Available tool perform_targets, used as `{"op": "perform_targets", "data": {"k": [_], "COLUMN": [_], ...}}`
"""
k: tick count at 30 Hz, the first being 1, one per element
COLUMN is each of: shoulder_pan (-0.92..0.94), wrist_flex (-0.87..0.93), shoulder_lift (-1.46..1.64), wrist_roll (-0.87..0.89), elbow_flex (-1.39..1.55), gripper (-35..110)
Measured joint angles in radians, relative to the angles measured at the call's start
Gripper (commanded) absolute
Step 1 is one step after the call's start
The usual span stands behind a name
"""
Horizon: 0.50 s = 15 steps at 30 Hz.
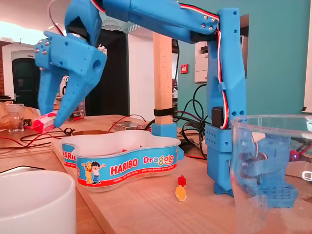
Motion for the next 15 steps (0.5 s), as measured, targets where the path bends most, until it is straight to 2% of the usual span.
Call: {"op": "perform_targets", "data": {"k": [15], "shoulder_pan": [-0.261], "wrist_flex": [-0.006], "shoulder_lift": [-0.006], "wrist_roll": [0.216], "elbow_flex": [0.000], "gripper": [-1]}}
